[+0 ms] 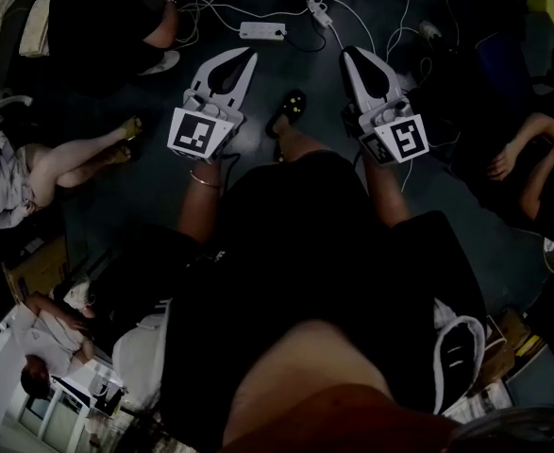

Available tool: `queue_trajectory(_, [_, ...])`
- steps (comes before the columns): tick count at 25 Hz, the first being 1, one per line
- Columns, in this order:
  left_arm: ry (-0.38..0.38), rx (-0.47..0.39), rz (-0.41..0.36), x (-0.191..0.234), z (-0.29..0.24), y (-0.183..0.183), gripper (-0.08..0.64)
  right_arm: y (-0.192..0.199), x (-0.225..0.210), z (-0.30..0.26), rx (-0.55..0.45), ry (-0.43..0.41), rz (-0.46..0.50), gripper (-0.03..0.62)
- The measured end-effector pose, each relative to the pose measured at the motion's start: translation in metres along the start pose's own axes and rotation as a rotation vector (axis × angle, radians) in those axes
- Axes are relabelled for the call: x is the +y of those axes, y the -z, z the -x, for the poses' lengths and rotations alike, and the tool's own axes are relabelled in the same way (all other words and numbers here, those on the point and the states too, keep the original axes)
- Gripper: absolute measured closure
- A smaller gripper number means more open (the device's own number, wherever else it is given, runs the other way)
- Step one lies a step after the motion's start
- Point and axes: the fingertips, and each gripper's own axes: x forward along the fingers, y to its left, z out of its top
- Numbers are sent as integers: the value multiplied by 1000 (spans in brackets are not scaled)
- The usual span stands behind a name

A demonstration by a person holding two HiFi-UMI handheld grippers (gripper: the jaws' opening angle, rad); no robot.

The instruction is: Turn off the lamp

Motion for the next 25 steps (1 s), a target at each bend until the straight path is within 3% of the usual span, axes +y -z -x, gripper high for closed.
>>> queue_trajectory(5, [48, 16, -20, 24, -54, 7, 552, 5, -42, -15, 14, 44, -12, 589])
queue_trajectory(9, [91, 17, 15, 35, -96, 5, 552, 6, -69, -29, 11, 80, -22, 589])
queue_trajectory(12, [107, 46, -14, 47, -122, 21, 552, 6, -86, -40, 9, 93, -21, 589])
queue_trajectory(18, [168, 93, 29, 62, -162, 50, 551, 12, -110, -56, 9, 120, -34, 589])
queue_trajectory(25, [226, 192, 18, 75, -204, 91, 551, 20, -119, -58, 11, 159, -48, 589])
